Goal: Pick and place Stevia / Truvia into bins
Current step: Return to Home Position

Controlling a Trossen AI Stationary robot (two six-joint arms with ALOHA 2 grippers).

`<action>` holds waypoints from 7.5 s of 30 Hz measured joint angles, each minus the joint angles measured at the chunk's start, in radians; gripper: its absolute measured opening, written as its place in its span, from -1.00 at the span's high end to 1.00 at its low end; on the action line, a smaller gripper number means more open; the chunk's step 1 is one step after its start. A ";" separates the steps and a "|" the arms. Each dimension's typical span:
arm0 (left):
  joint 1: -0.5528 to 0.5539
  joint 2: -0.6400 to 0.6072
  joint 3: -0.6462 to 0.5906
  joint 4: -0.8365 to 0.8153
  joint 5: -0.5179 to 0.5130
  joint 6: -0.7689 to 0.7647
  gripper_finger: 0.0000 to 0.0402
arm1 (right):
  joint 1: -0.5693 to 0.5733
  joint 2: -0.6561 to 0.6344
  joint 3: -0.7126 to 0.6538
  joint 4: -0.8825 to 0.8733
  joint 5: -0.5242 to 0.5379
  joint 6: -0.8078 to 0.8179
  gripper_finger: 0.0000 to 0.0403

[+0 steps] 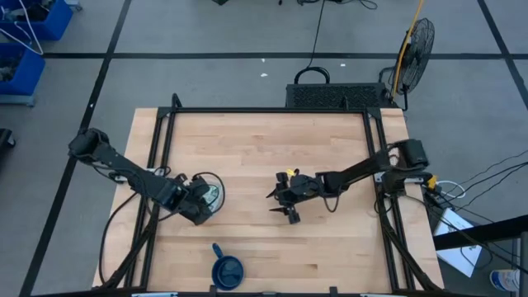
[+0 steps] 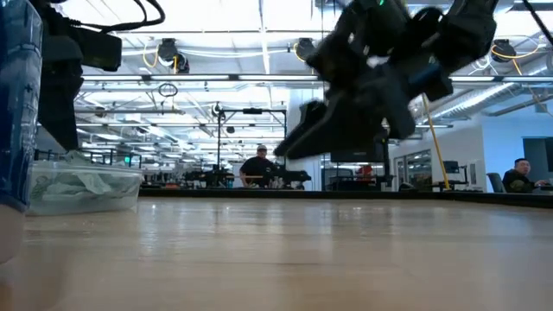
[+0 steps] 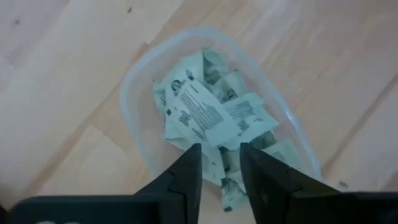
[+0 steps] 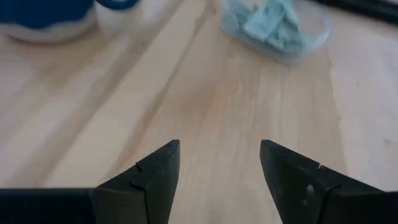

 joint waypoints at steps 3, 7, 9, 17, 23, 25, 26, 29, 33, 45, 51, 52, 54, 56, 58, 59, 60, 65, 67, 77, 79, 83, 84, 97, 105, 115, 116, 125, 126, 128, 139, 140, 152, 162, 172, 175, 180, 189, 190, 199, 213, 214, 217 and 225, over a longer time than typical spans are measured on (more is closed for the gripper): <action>0.000 -0.010 0.000 0.015 0.024 0.001 0.37 | 0.012 -0.098 0.000 -0.091 0.001 -0.010 -0.07; 0.006 -0.059 0.000 0.028 0.067 0.001 0.36 | 0.019 -0.274 0.000 -0.270 0.003 -0.008 -0.07; 0.016 -0.097 0.000 0.017 0.083 0.018 0.36 | 0.021 -0.370 0.000 -0.372 0.004 0.005 -0.07; 0.045 -0.301 0.002 -0.114 0.078 0.308 0.36 | 0.021 -0.706 0.000 -0.591 0.004 0.046 -0.07; 0.045 -0.383 0.002 -0.092 -0.090 0.379 0.36 | 0.021 -0.863 0.000 -0.589 0.002 0.106 -0.07; 0.045 -0.393 0.002 -0.086 -0.162 0.370 0.36 | 0.021 -0.905 0.001 -0.594 0.002 0.109 -0.07; 0.045 -0.396 0.002 -0.089 -0.180 0.371 0.36 | 0.021 -0.925 0.001 -0.608 0.002 0.110 -0.07; 0.045 -0.415 0.002 -0.088 -0.186 0.378 0.36 | 0.021 -0.975 0.001 -0.702 0.001 0.132 -0.07; 0.045 -0.467 0.002 -0.087 -0.244 0.356 0.36 | 0.021 -1.044 -0.084 -0.741 0.001 0.227 -0.07; 0.045 -0.749 0.000 -0.072 -0.377 0.392 0.36 | 0.013 -1.352 -0.494 -0.416 0.031 0.240 -0.07; 0.045 -0.887 -0.117 0.091 -0.388 0.500 0.36 | -0.019 -1.582 -0.613 -0.414 0.029 0.237 -0.07; 0.045 -0.912 -0.150 0.132 -0.384 0.524 0.36 | -0.025 -1.617 -0.628 -0.416 0.029 0.237 -0.07; 0.045 -0.963 -0.216 0.200 -0.369 0.575 0.36 | -0.031 -1.679 -0.651 -0.422 0.028 0.240 -0.07; 0.045 -1.013 -0.270 0.288 -0.361 0.622 0.36 | -0.038 -1.730 -0.670 -0.422 0.028 0.240 -0.07; 0.045 -1.059 -0.314 0.355 -0.338 0.678 0.36 | -0.045 -1.765 -0.680 -0.432 0.028 0.240 -0.07; 0.045 -1.081 -0.335 0.383 -0.327 0.711 0.36 | -0.047 -1.778 -0.683 -0.441 0.028 0.240 -0.07; 0.045 -1.102 -0.354 0.413 -0.318 0.740 0.36 | -0.051 -1.786 -0.687 -0.452 0.029 0.239 -0.07; 0.045 -1.201 -0.466 0.537 -0.267 0.833 0.36 | -0.073 -1.776 -0.694 -0.514 0.076 0.251 -0.07; 0.045 -1.234 -0.514 0.580 -0.231 0.852 0.36 | -0.081 -1.777 -0.694 -0.522 0.098 0.261 -0.07; 0.045 -1.286 -0.678 0.813 0.084 1.066 0.36 | -0.112 -1.777 -0.694 -0.527 0.105 0.262 -0.07; 0.045 -1.286 -0.679 0.806 0.084 1.059 0.36 | -0.120 -1.777 -0.694 -0.521 0.105 0.251 -0.07; 0.045 -1.286 -0.679 0.762 0.115 1.090 0.36 | -0.138 -1.777 -0.694 -0.519 0.104 0.245 -0.07; 0.045 -1.286 -0.679 0.735 0.134 1.097 0.36 | -0.142 -1.777 -0.694 -0.519 0.104 0.240 -0.07; 0.045 -1.258 -0.696 0.713 0.074 1.021 0.36 | -0.151 -1.776 -0.694 -0.549 0.104 0.238 -0.07; 0.045 -1.258 -0.696 0.712 0.074 1.022 0.36 | -0.150 -1.775 -0.711 -0.579 0.104 0.237 -0.07; 0.045 -1.258 -0.696 0.713 0.074 1.022 0.36 | -0.150 -1.738 -0.794 -0.411 0.079 0.214 -0.07; 0.045 -1.258 -0.696 0.713 0.074 1.022 0.36 | -0.150 -1.738 -0.794 -0.415 0.079 0.214 -0.07; 0.045 -1.258 -0.696 0.713 0.074 1.021 0.36 | -0.150 -1.737 -0.797 -0.414 0.079 0.214 -0.07; 0.045 -1.258 -0.696 0.713 0.074 1.022 0.36 | -0.150 -1.737 -0.797 -0.414 0.079 0.214 -0.07; 0.045 -1.258 -0.696 0.713 0.074 1.021 0.36 | -0.150 -1.737 -0.797 -0.414 0.079 0.214 -0.07; 0.045 -1.258 -0.696 0.713 0.074 1.021 0.36 | -0.150 -1.737 -0.798 -0.414 0.079 0.214 -0.07; 0.045 -1.258 -0.696 0.713 0.074 1.021 0.36 | -0.150 -1.737 -0.798 -0.414 0.079 0.214 -0.07; 0.045 -1.258 -0.696 0.713 0.074 1.021 0.36 | -0.150 -1.737 -0.799 -0.413 0.079 0.214 -0.07; 0.045 -1.258 -0.696 0.713 0.074 1.021 0.36 | -0.150 -1.737 -0.800 -0.413 0.079 0.214 -0.07; 0.045 -1.258 -0.696 0.713 0.074 1.021 0.36 | -0.150 -1.737 -0.800 -0.413 0.079 0.214 -0.07; 0.045 -1.258 -0.696 0.713 0.074 1.021 0.36 | -0.150 -1.737 -0.800 -0.413 0.079 0.214 -0.07; 0.045 -1.258 -0.696 0.713 0.074 1.021 0.36 | -0.150 -1.737 -0.800 -0.412 0.079 0.214 -0.07; 0.045 -1.258 -0.696 0.713 0.074 1.021 0.36 | -0.150 -1.737 -0.800 -0.413 0.079 0.214 -0.07; 0.045 -1.258 -0.696 0.713 0.074 1.021 0.36 | -0.150 -1.737 -0.800 -0.412 0.079 0.214 -0.07; 0.045 -1.258 -0.696 0.713 0.074 1.021 0.36 | -0.150 -1.738 -0.800 -0.413 0.079 0.214 -0.07; 0.045 -1.258 -0.696 0.713 0.074 1.021 0.36 | -0.150 -1.738 -0.800 -0.412 0.079 0.214 -0.07; 0.045 -1.258 -0.696 0.713 0.074 1.021 0.36 | -0.150 -1.738 -0.800 -0.413 0.079 0.214 -0.07; 0.045 -1.258 -0.696 0.713 0.074 1.021 0.36 | -0.150 -1.738 -0.800 -0.412 0.079 0.214 -0.07; 0.045 -1.258 -0.696 0.713 0.074 1.021 0.36 | -0.150 -1.738 -0.800 -0.413 0.079 0.214 -0.07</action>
